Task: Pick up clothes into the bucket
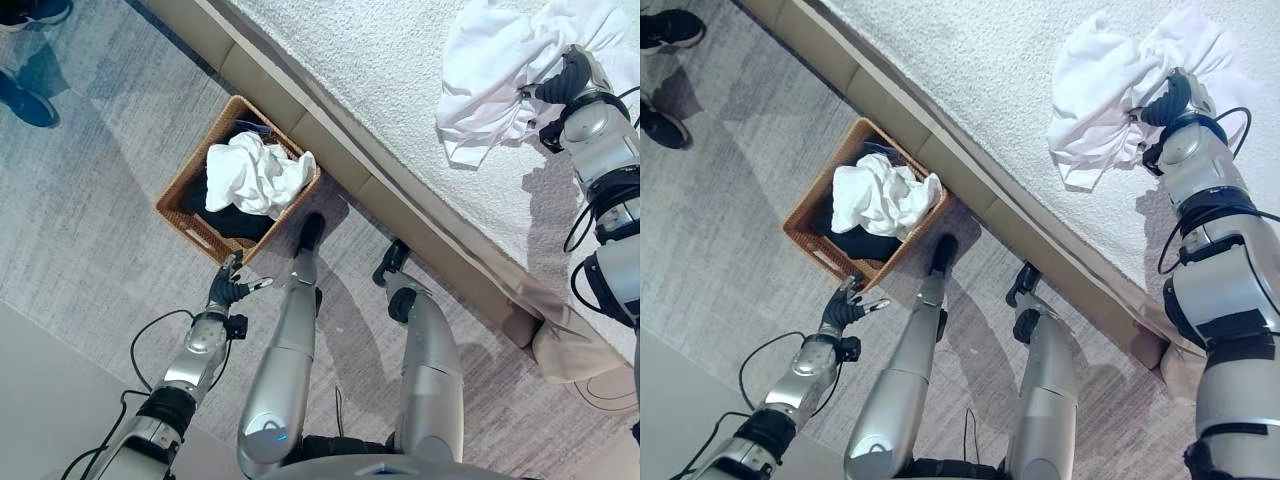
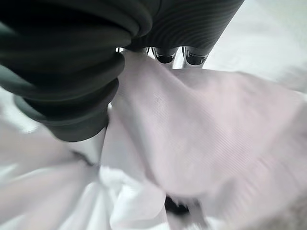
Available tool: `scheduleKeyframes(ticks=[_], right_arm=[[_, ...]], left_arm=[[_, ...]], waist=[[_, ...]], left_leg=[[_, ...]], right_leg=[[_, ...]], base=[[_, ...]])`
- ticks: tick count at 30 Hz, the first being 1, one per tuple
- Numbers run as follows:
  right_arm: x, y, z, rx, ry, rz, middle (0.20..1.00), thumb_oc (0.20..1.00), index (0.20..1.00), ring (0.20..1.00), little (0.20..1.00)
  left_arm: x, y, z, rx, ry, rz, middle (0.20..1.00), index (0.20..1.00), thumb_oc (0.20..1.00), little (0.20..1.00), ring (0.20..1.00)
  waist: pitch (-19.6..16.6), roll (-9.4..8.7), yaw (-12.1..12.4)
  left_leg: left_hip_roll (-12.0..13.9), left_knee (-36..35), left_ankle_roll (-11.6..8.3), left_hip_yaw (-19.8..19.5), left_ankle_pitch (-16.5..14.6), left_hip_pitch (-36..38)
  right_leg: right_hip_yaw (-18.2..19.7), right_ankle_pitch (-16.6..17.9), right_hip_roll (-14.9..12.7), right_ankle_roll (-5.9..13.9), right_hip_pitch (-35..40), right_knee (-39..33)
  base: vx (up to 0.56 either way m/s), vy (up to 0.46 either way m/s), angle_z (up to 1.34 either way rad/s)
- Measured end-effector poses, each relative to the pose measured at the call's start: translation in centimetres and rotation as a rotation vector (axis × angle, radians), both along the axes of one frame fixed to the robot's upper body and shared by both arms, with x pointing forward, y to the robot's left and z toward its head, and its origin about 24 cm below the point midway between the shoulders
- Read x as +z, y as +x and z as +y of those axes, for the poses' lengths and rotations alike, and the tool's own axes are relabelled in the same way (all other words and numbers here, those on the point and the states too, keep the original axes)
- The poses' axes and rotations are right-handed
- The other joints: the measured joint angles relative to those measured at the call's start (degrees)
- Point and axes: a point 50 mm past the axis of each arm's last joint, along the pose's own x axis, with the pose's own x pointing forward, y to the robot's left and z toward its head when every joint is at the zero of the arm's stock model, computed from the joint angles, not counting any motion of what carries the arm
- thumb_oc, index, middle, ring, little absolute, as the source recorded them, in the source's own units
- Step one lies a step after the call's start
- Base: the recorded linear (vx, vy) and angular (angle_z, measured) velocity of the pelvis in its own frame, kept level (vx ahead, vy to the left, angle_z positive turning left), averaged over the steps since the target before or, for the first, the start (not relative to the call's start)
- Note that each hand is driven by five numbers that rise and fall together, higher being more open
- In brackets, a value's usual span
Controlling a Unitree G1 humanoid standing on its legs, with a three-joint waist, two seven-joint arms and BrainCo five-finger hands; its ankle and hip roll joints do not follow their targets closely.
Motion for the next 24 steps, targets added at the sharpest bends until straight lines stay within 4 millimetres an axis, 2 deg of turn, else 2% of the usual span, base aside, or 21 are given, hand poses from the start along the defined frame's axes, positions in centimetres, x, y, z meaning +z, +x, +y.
scheduleKeyframes(ticks=[6, 9, 12, 14, 16, 17, 18, 20, 22, 24], right_arm=[[-0.9, 0.0, 3.0, 0.196, 0.074, -0.032, 0.200, 0.200, 0.200, 0.200, 0.200], [-0.5, -0.4, 4.3, 0.303, 0.087, -0.064, 0.200, 0.200, 0.200, 0.200, 0.200], [-0.1, -1.2, 4.0, 0.331, 0.068, -0.070, 0.200, 0.200, 0.200, 0.200, 0.200], [0.3, -2.1, 3.8, 0.369, 0.023, -0.079, 0.200, 0.200, 0.200, 0.200, 0.200], [0.9, -2.6, 3.6, 0.378, -0.001, -0.098, 0.200, 0.200, 0.200, 0.200, 0.200], [1.8, -3.2, 3.3, 0.386, -0.009, -0.125, 0.200, 0.200, 0.200, 0.200, 0.200], [2.2, -4.0, 2.9, 0.401, -0.013, -0.142, 0.200, 0.200, 0.200, 0.200, 0.200], [2.4, -4.7, 2.3, 0.408, -0.002, -0.149, 0.200, 0.200, 0.200, 0.200, 0.200], [1.9, -5.0, 2.3, 0.429, 0.014, -0.135, 0.200, 0.200, 0.200, 0.200, 0.200], [1.9, -5.5, 2.5, 0.468, 0.000, -0.107, 0.200, 0.200, 0.200, 0.200, 0.200]], left_arm=[[1.4, 0.8, -0.1, -0.019, -0.001, -0.052, 1.000, 1.000, 1.000, 1.000, 1.000], [2.4, 1.4, 0.1, -0.019, -0.004, -0.088, 1.000, 1.000, 1.000, 1.000, 1.000], [3.3, 1.9, 0.4, -0.026, 0.010, -0.117, 1.000, 1.000, 1.000, 1.000, 1.000], [3.9, 1.8, 1.3, -0.023, 0.036, -0.131, 1.000, 1.000, 1.000, 1.000, 1.000], [4.3, 1.8, 1.9, -0.020, 0.051, -0.143, 1.000, 1.000, 1.000, 1.000, 1.000], [5.4, 2.3, 2.3, -0.018, 0.064, -0.176, 1.000, 1.000, 1.000, 1.000, 1.000], [6.5, 2.4, 2.5, -0.039, 0.082, -0.208, 1.000, 1.000, 1.000, 1.000, 1.000], [7.8, 2.9, 2.1, -0.066, 0.083, -0.256, 1.000, 1.000, 1.000, 1.000, 1.000], [8.7, 2.8, 1.8, -0.095, 0.082, -0.295, 1.000, 1.000, 1.000, 1.000, 1.000], [10.2, 3.0, 0.9, -0.149, 0.086, -0.348, 1.000, 1.000, 1.000, 1.000, 1.000]], waist=[[0.1, 0.38, -1.1], [0.1, 0.39, -1.7], [0.2, 0.29, -2.6], [0.2, 0.10, -2.9], [0.2, 0.01, -4.2], [0.1, -0.25, -5.9], [-0.3, -0.46, -6.0], [-0.4, -0.57, -6.7], [-2.7, -0.83, -7.8], [-3.5, -0.85, -8.6]], left_leg=[[0.6, -0.3, 0.00, 0.8, -0.1, 4.6], [1.2, -1.2, 0.25, 2.4, -0.2, 8.8], [1.8, -2.1, 0.84, 3.9, -0.6, 13.7], [2.5, -4.5, 1.34, 6.2, -1.0, 21.1], [2.8, -5.9, 2.04, 6.4, -1.5, 23.7], [2.9, -7.1, 2.05, 6.7, -1.5, 25.4], [3.2, -8.1, 2.37, 7.1, -1.2, 26.7], [3.5, -9.0, 2.42, 8.0, -1.3, 29.5], [3.5, -9.8, 2.34, 7.9, -1.5, 30.2], [3.6, -10.6, 2.47, 8.2, -1.4, 32.0]], right_leg=[[0.2, 0.4, 0.8, 0.18, 4.9, -2.4], [1.2, 2.2, 1.7, 0.31, 9.2, -5.1], [2.6, 3.5, 2.8, 0.77, 14.1, -7.7], [4.2, 4.7, 3.9, 2.28, 21.2, -11.9], [4.6, 4.8, 4.2, 2.96, 24.0, -13.8], [4.8, 5.2, 4.4, 3.47, 25.5, -15.4], [4.9, 6.1, 4.8, 3.87, 27.0, -16.8], [5.6, 6.4, 5.2, 3.94, 29.5, -18.2], [5.6, 6.3, 5.2, 3.78, 30.1, -18.8], [5.8, 6.8, 5.5, 3.99, 31.8, -19.7]], base=[[-0.04, 0.031, -0.07], [-0.05, 0.067, -0.26], [0.02, 0.047, -0.29], [0.03, 0.022, -0.46], [0.06, 0.008, -0.20], [0.11, 0.011, -0.12], [0.12, 0.011, -0.17], [0.09, 0.012, -0.22], [0.10, 0.017, -0.10], [0.06, 0.011, -0.09]])
